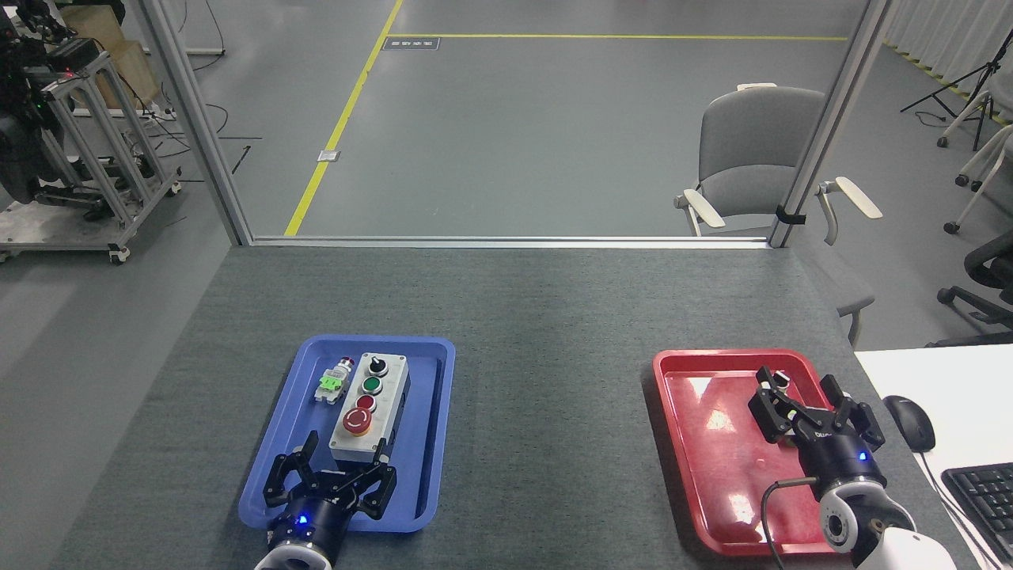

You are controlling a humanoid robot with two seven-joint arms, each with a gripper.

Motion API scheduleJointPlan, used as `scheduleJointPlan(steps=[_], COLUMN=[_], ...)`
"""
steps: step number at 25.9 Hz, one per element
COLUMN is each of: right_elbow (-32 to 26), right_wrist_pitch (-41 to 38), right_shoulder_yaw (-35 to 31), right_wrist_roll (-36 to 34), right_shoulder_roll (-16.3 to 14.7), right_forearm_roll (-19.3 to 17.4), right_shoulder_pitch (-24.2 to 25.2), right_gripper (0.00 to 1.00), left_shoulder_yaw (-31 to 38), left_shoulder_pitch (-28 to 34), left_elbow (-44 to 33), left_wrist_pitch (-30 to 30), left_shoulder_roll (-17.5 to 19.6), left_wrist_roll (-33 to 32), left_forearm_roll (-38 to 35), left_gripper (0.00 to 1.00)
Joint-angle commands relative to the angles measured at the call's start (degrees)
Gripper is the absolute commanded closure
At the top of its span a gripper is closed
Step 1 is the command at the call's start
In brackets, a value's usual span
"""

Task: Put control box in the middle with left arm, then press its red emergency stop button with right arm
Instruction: 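Close the left gripper on the near end of the grey control box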

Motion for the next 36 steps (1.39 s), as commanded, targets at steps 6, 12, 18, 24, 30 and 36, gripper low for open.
scheduleJointPlan(steps=[6,12,18,24,30,36], right_elbow=[0.0,0.0,0.0,0.0,0.0,0.0], right_wrist_pitch=[0.0,0.0,0.0,0.0,0.0,0.0], right_shoulder_yaw=[0.0,0.1,0.0,0.1,0.0,0.0], right_wrist_roll=[0.0,0.0,0.0,0.0,0.0,0.0], right_shoulder_roll=[0.1,0.2,0.2,0.3,0.3,0.2], right_forearm_roll=[0.0,0.0,0.0,0.1,0.0,0.0], right_shoulder_pitch=[0.0,0.1,0.0,0.0,0.0,0.0], right_gripper=[0.00,0.00,0.00,0.00,0.00,0.00], left_shoulder_yaw=[0.0,0.0,0.0,0.0,0.0,0.0], left_shoulder_pitch=[-1.5,-3.6,-5.4,-6.5,-7.7,-7.8], left_elbow=[3.6,7.4,10.9,13.4,15.3,15.7], left_wrist_pitch=[0.5,0.4,0.4,0.6,0.3,0.4], left_shoulder_roll=[-0.1,0.0,-0.1,-0.4,-0.6,-0.7], left_wrist_roll=[1.0,1.2,2.7,2.8,2.7,2.7], left_forearm_roll=[-0.3,-0.3,-0.2,0.1,0.4,0.5], left_gripper=[0.00,0.00,0.00,0.02,0.18,0.29])
